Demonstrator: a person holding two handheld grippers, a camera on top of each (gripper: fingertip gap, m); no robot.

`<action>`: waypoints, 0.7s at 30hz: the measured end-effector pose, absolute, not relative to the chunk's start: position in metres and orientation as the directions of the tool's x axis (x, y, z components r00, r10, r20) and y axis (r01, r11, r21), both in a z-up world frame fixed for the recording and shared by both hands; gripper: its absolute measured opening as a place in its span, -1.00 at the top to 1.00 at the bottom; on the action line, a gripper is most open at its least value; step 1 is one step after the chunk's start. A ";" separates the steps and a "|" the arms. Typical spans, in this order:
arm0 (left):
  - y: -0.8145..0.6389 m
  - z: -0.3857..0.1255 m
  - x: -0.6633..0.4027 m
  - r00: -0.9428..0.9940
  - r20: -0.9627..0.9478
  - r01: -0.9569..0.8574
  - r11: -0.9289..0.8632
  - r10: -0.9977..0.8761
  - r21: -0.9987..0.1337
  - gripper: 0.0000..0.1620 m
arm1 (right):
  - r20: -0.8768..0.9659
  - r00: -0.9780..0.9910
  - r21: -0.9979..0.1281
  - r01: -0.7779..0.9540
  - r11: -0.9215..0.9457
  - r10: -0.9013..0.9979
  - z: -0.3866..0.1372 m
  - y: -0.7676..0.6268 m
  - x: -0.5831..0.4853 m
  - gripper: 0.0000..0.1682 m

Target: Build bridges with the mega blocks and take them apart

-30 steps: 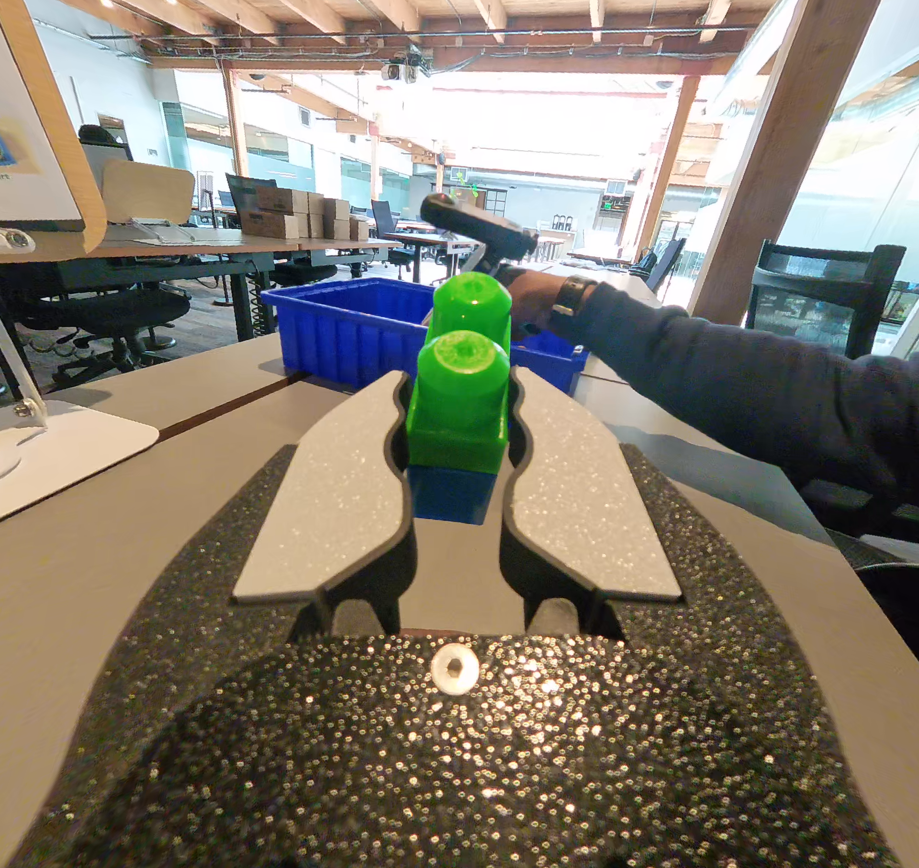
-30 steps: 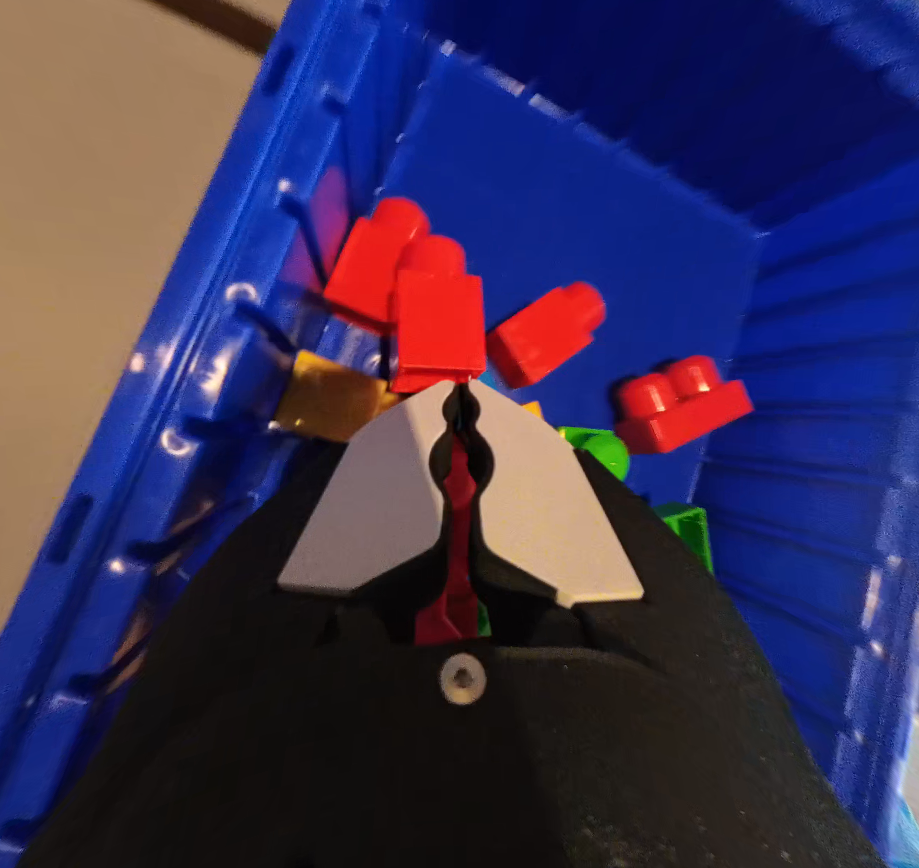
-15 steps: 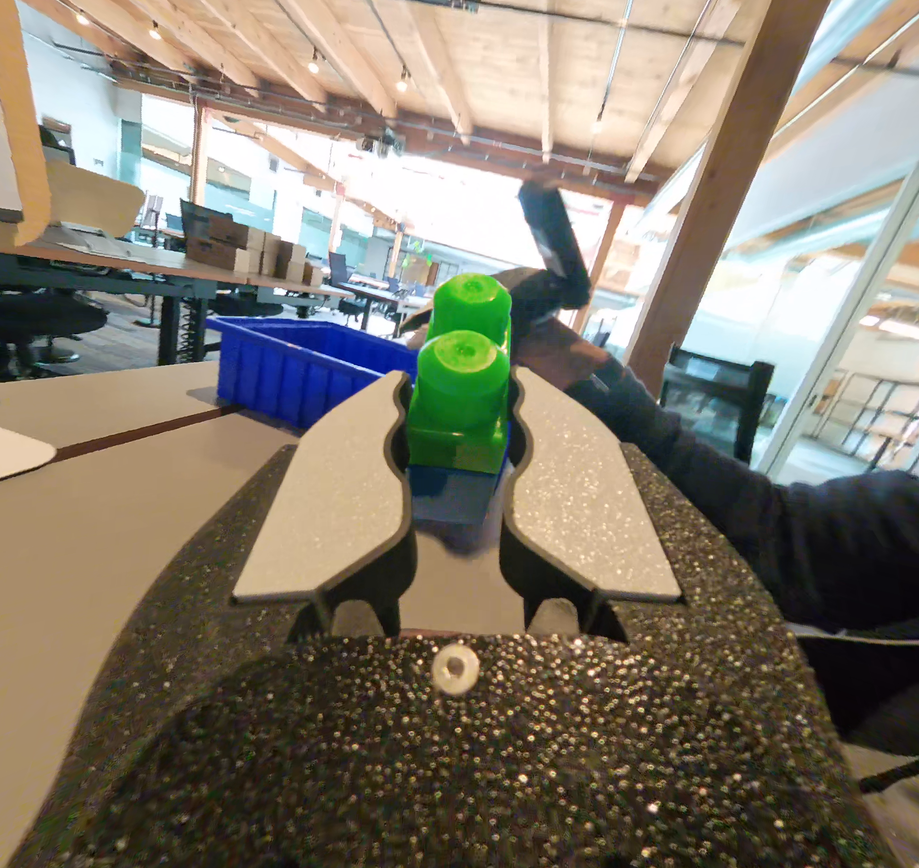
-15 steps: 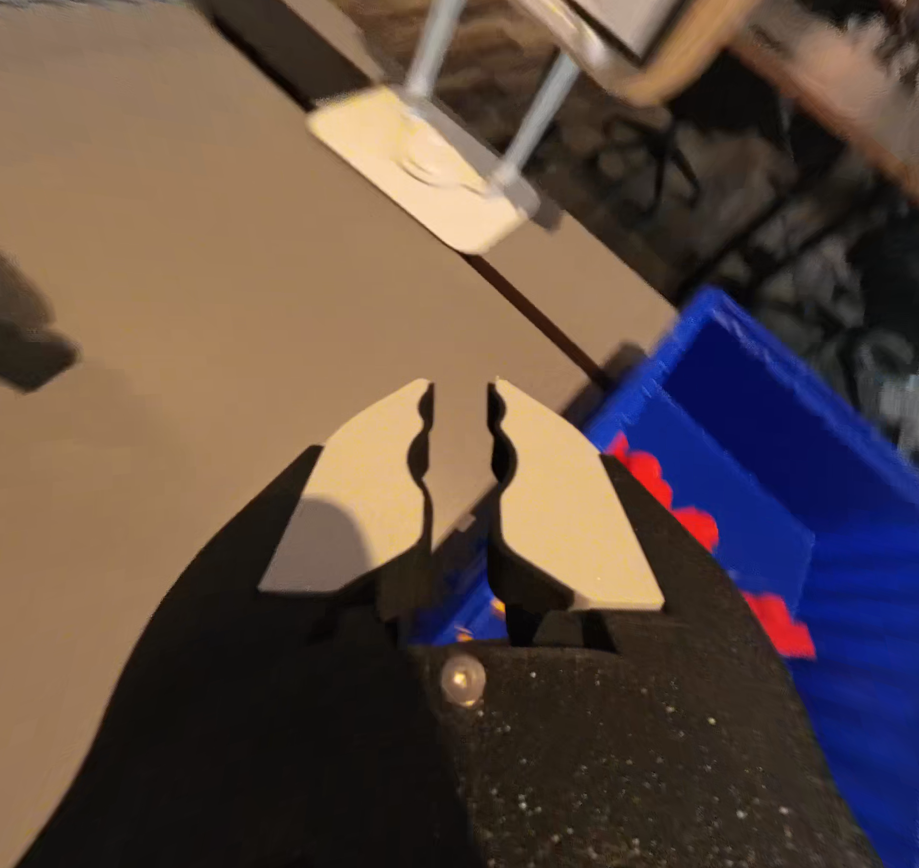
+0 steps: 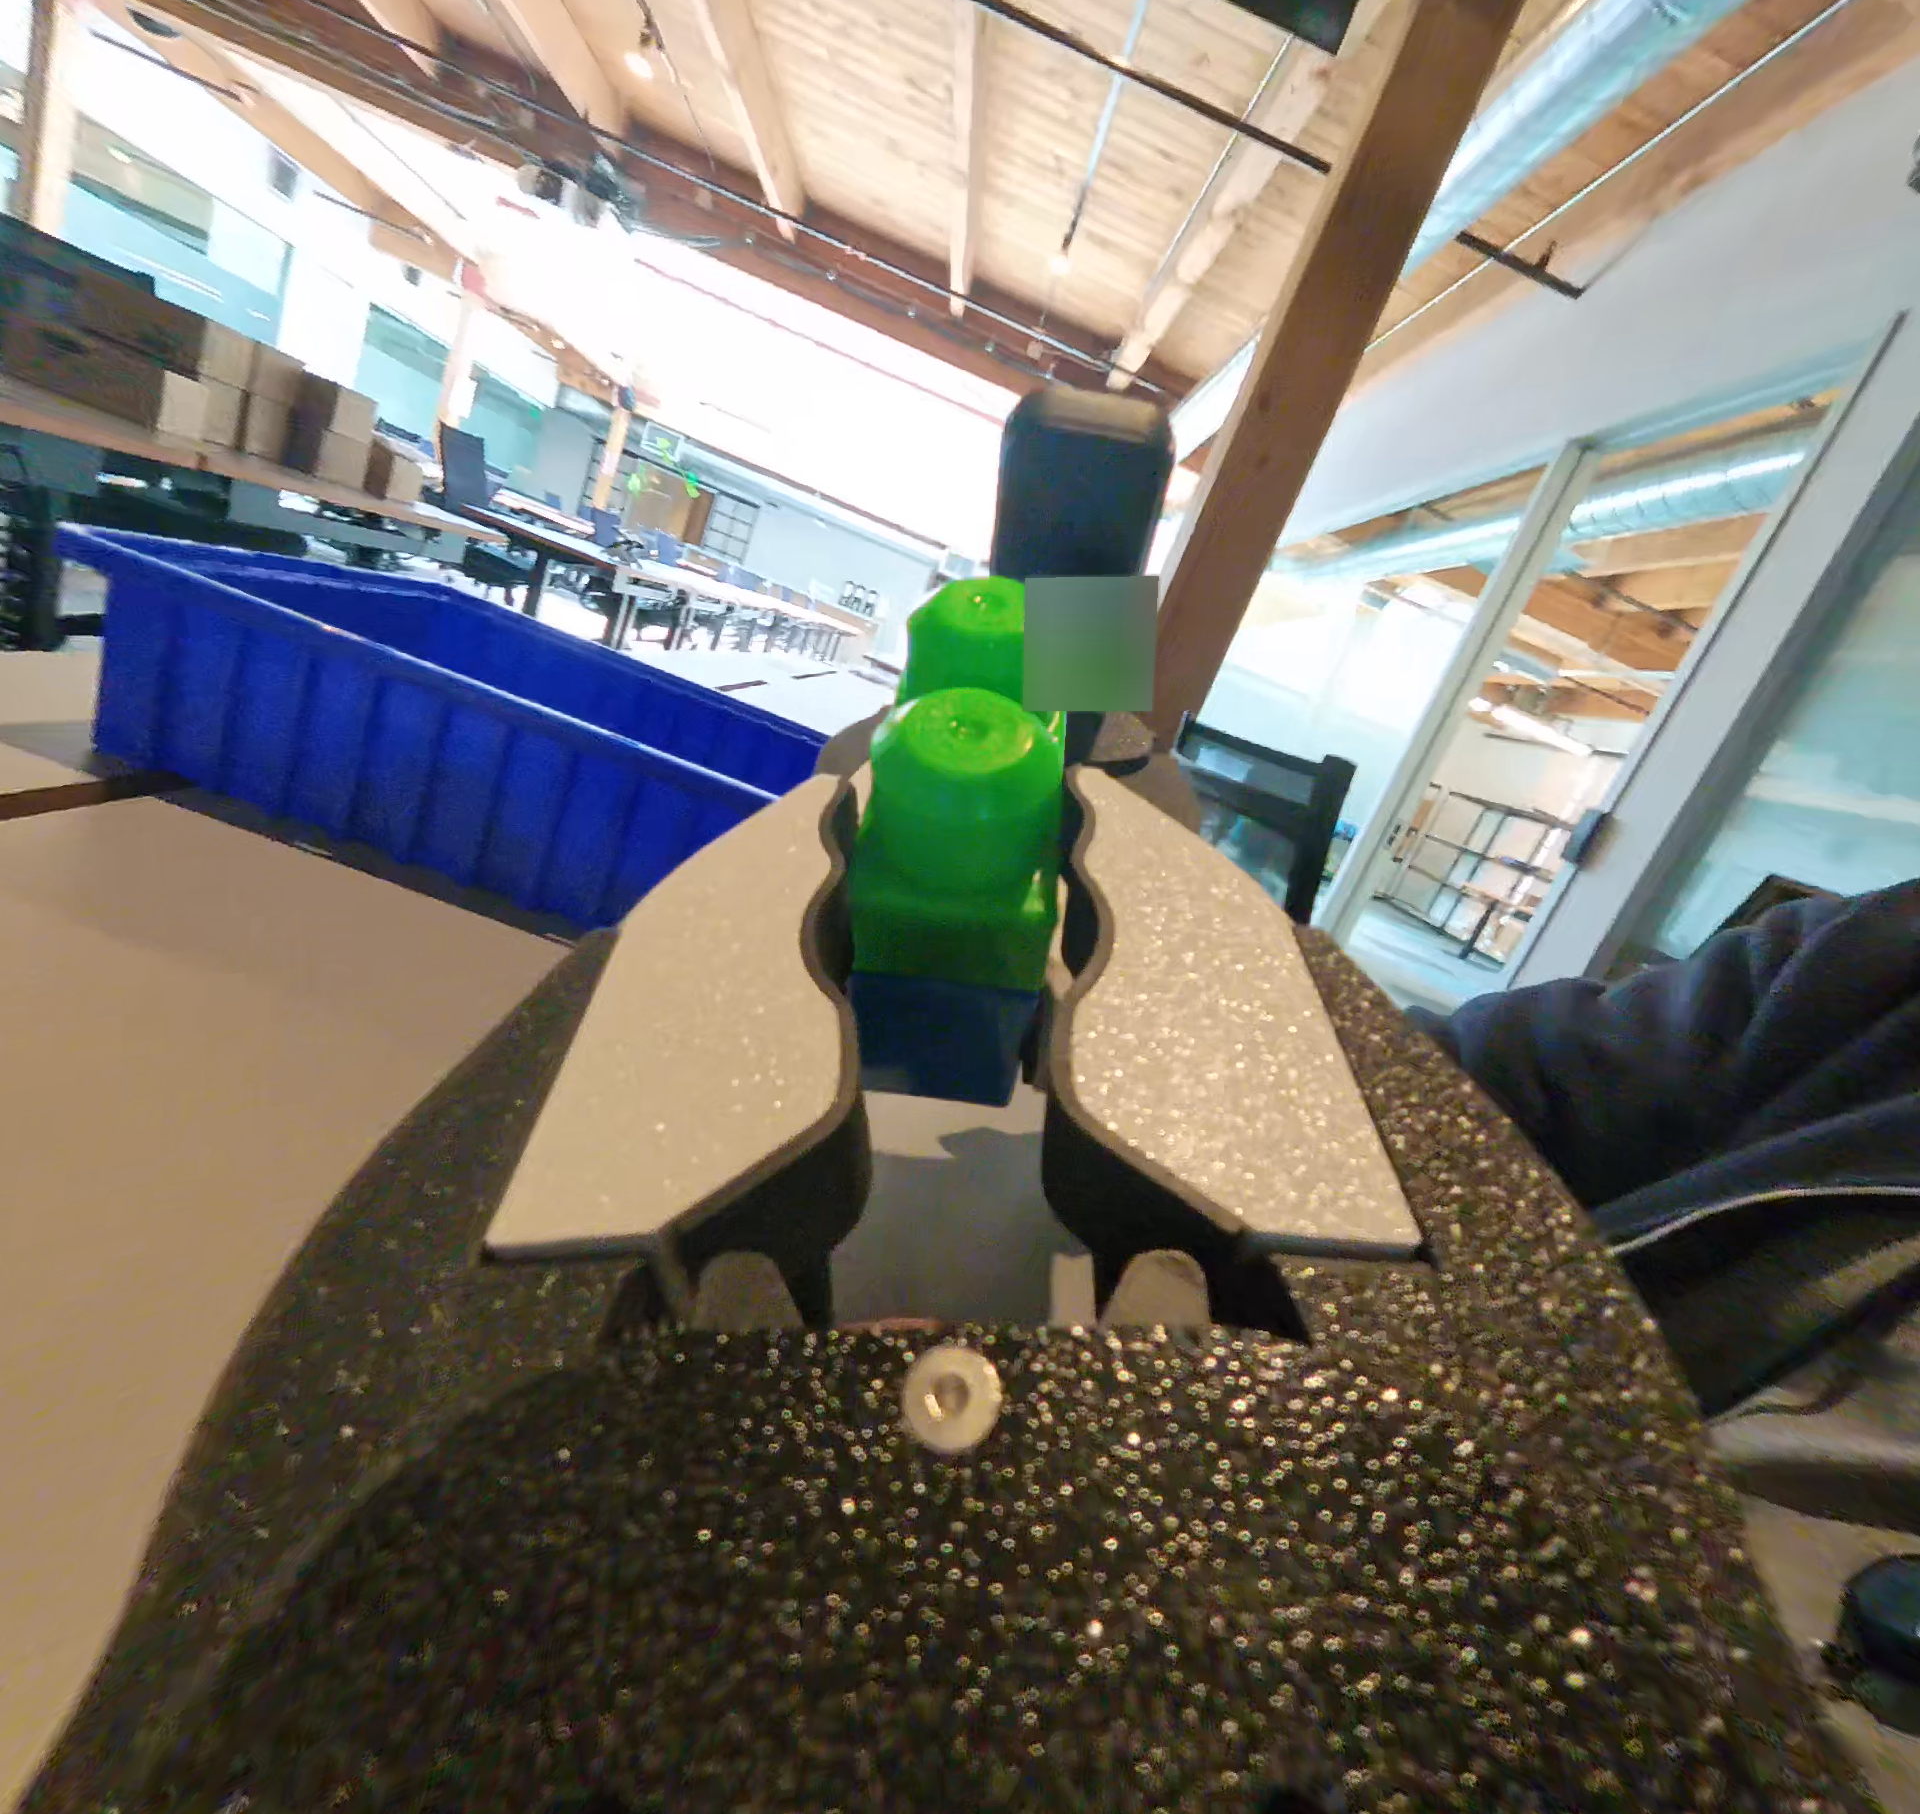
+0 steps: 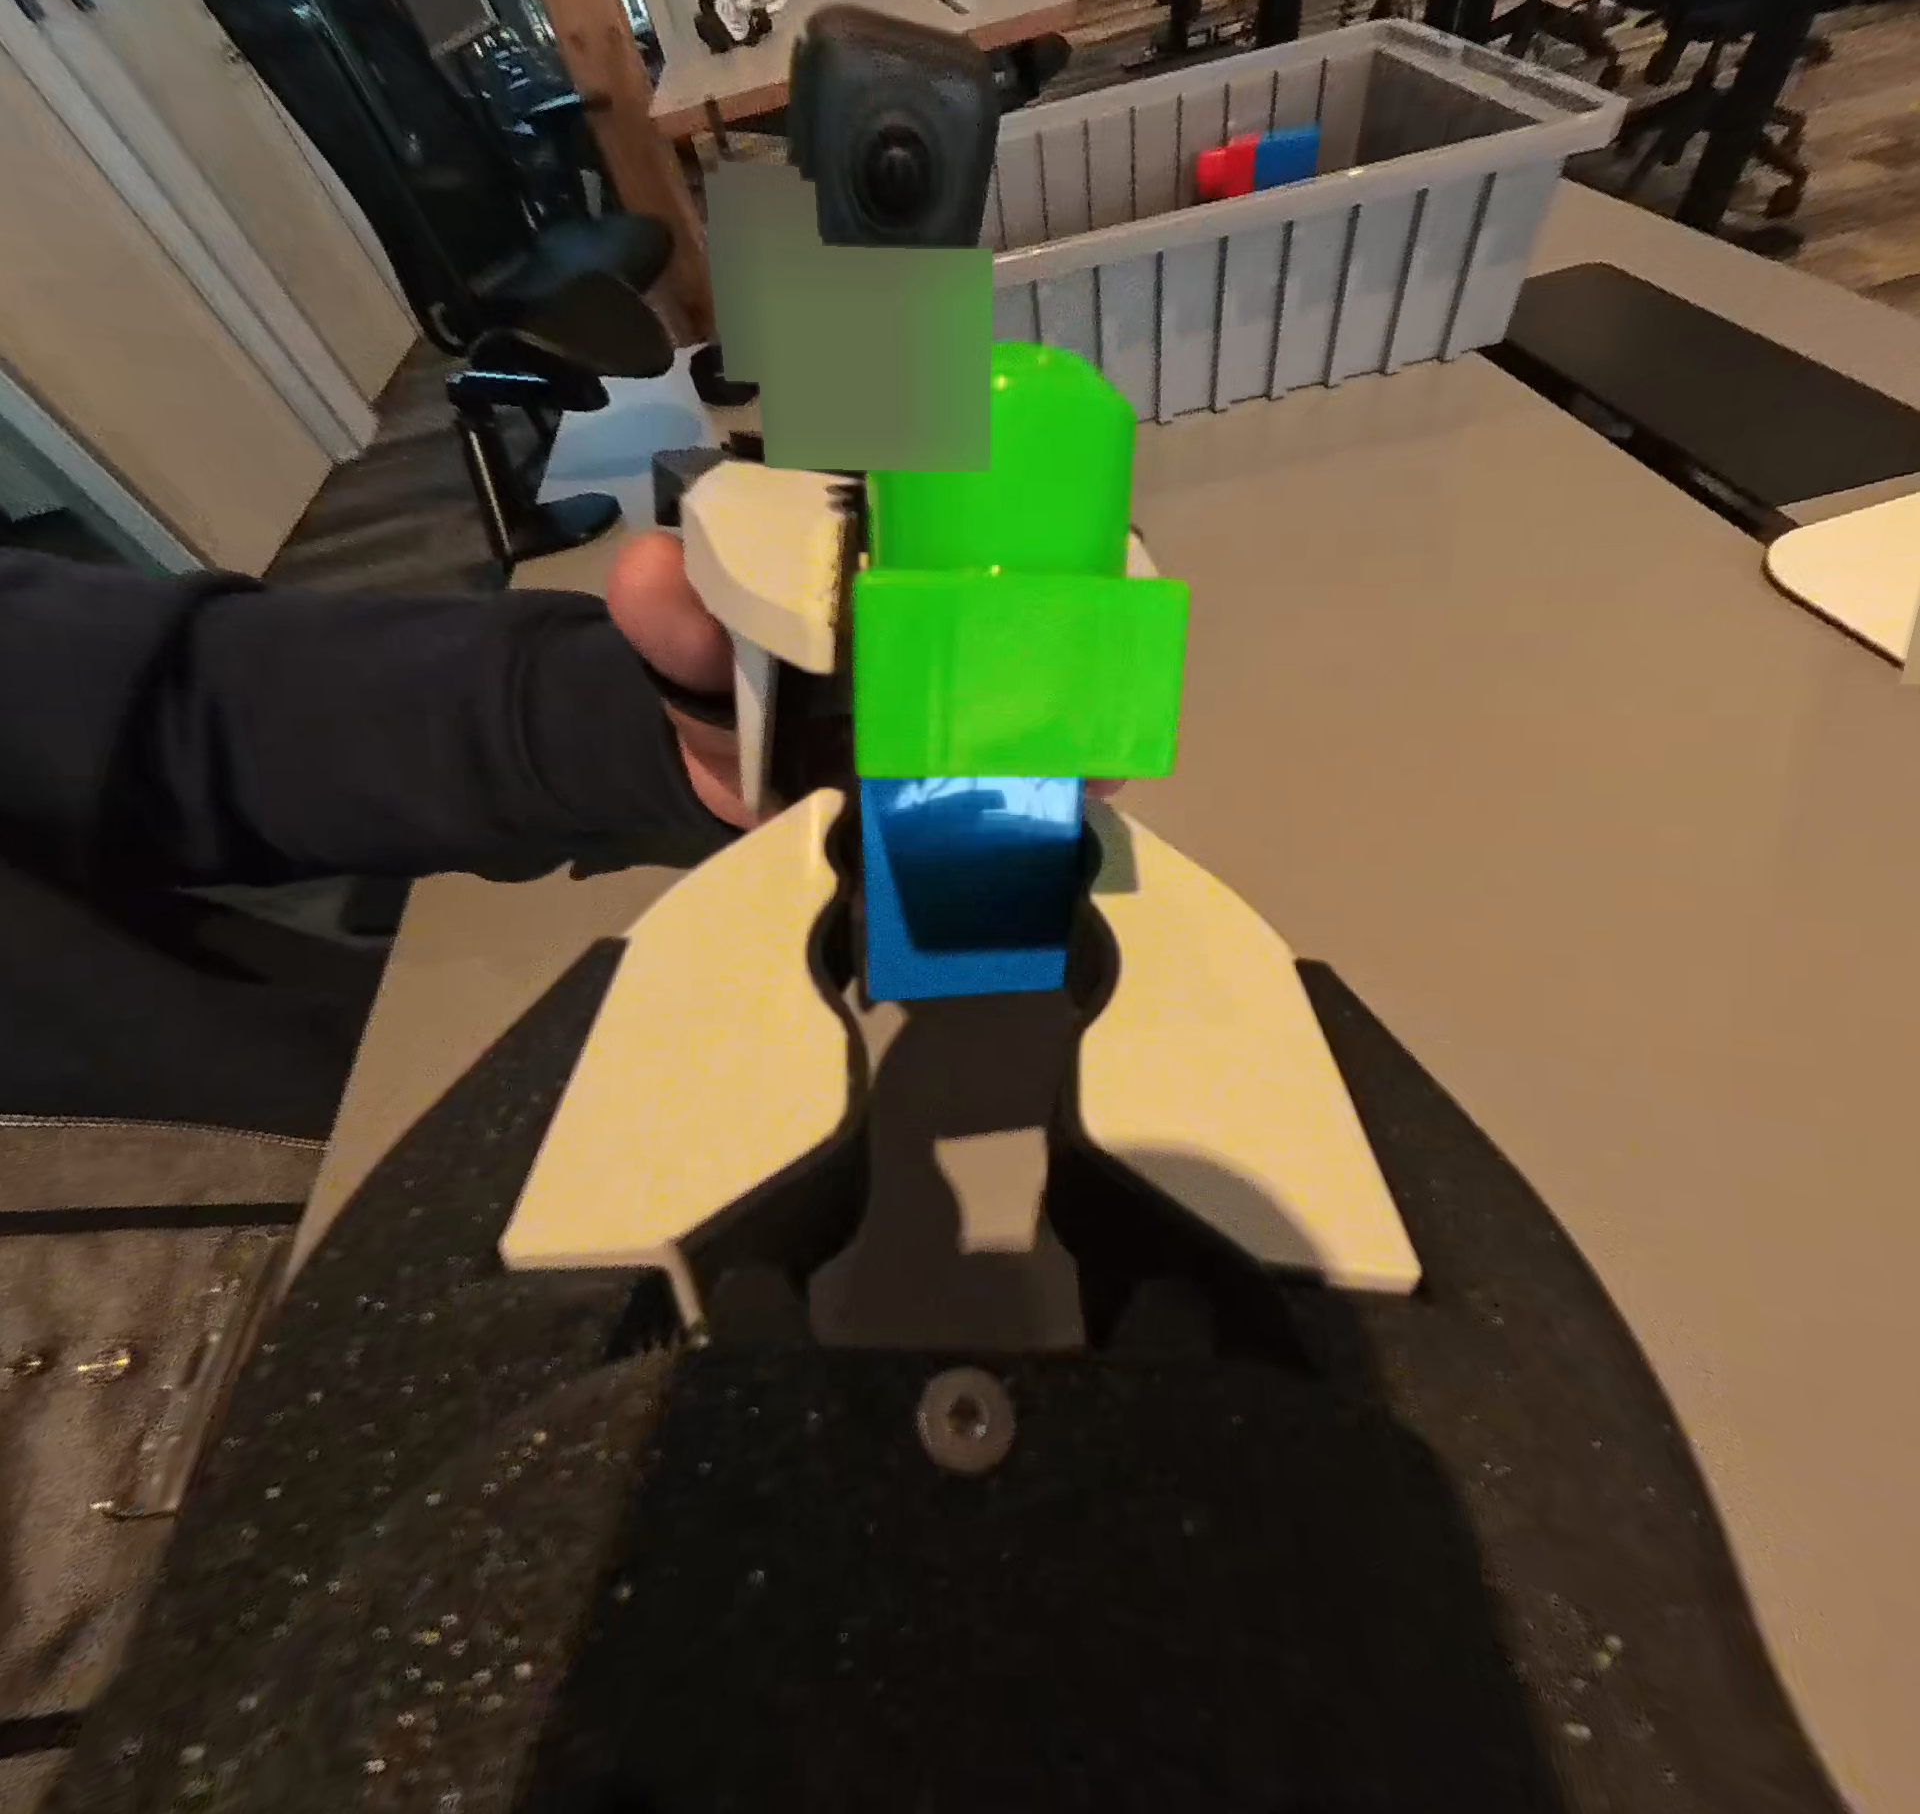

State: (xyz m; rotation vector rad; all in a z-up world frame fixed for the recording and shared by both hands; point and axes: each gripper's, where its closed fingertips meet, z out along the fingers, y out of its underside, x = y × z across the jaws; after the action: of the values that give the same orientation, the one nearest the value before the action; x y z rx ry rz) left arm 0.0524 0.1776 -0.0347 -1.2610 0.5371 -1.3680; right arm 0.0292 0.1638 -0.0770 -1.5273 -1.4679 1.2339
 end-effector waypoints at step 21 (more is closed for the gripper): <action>0.209 -0.043 0.025 0.605 0.248 0.290 -0.080 -0.757 -0.954 0.56 | 0.229 0.693 -0.830 0.506 -0.235 0.684 -0.046 0.356 0.207 0.56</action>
State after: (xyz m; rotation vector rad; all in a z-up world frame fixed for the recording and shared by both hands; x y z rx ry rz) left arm 0.0247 0.2089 -0.0428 -1.3971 0.4306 -0.9125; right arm 0.2069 0.3560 -0.0457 -1.8979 -0.9265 0.2220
